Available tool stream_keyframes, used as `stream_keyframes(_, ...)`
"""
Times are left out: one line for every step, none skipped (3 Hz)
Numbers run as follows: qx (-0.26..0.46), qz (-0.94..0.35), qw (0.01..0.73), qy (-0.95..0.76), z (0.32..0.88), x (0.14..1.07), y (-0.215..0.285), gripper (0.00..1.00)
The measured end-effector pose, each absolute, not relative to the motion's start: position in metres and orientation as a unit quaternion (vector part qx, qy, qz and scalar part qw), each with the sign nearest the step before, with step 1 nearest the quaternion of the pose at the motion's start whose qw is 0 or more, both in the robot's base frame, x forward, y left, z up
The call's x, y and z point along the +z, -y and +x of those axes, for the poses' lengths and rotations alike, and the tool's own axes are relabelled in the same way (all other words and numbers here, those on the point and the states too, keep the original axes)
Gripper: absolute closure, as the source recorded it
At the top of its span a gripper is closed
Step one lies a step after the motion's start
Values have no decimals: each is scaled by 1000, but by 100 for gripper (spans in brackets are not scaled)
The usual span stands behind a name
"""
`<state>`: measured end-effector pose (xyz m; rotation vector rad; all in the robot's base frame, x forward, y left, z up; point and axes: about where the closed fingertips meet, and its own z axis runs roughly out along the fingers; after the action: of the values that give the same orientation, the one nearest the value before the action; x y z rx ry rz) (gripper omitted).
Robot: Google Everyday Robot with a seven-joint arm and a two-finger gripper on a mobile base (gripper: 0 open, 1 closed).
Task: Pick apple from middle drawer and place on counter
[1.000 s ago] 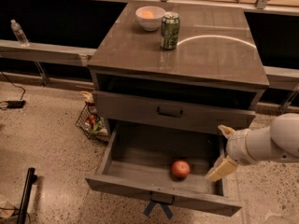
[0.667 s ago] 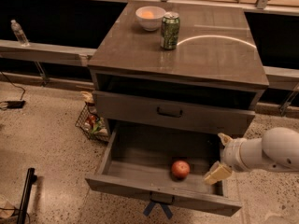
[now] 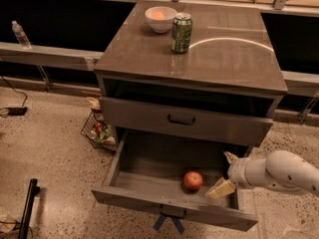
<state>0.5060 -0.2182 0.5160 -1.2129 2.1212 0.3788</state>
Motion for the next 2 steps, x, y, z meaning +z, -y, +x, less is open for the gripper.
stream_keyframes(177, -453, 334, -808, 521, 473, 212, 0)
stream_keyframes(192, -446, 342, -804, 536, 447, 208, 0)
